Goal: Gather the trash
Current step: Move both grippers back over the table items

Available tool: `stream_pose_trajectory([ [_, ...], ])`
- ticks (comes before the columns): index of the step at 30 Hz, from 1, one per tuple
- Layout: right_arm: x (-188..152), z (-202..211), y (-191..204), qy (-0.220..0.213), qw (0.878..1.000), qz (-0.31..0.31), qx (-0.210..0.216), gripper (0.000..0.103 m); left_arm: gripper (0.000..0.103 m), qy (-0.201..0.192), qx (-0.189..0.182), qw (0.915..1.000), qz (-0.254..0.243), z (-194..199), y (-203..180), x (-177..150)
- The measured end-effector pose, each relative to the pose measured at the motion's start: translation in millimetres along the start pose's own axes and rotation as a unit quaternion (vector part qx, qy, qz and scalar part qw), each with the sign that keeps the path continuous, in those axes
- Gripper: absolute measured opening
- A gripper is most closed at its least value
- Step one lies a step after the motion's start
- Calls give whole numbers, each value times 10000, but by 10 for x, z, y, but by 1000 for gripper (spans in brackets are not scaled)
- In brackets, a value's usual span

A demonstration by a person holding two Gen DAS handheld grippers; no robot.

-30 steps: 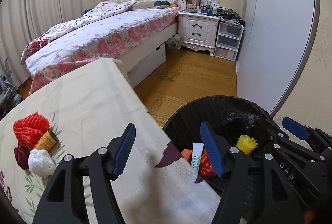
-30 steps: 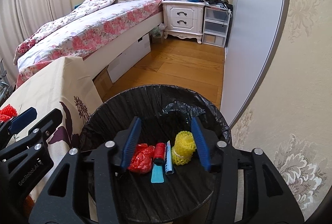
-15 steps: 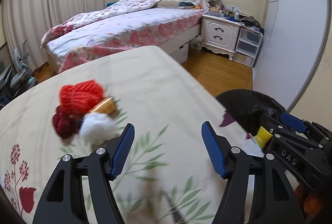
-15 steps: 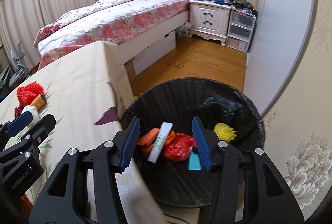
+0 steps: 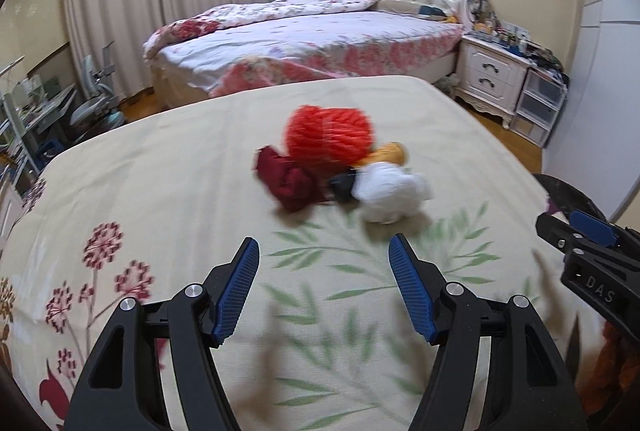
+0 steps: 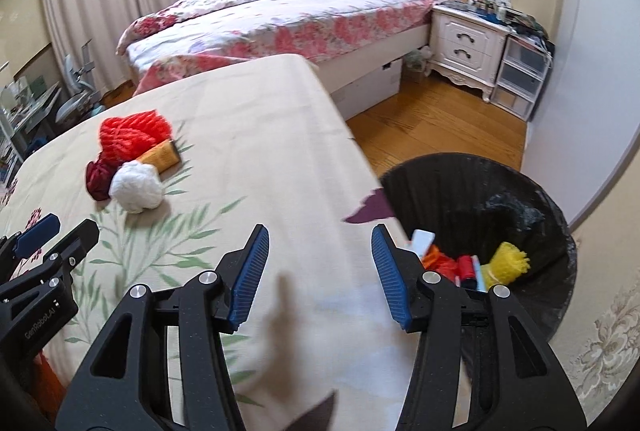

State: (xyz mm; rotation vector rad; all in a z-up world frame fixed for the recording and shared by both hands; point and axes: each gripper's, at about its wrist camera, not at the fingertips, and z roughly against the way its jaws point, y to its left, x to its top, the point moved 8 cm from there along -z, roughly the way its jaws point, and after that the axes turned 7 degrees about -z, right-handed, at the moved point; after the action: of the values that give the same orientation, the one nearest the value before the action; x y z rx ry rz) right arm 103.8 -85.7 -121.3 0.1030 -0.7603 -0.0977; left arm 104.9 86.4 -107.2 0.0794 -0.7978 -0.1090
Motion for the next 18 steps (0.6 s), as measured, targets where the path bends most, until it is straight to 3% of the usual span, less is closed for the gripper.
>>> stream_pose_trajectory([
  [7, -10, -36, 511, 61, 9989, 356, 290, 54, 66, 84, 362, 9986, 384, 34, 537, -133],
  [10, -10, -54, 708, 60, 9979, 503, 396, 59, 66, 100, 484, 9975, 504, 50, 704, -158],
  [18, 31, -162, 1126, 152, 9955, 703, 622, 60, 69, 136, 616, 9952, 750, 72, 1027, -234],
])
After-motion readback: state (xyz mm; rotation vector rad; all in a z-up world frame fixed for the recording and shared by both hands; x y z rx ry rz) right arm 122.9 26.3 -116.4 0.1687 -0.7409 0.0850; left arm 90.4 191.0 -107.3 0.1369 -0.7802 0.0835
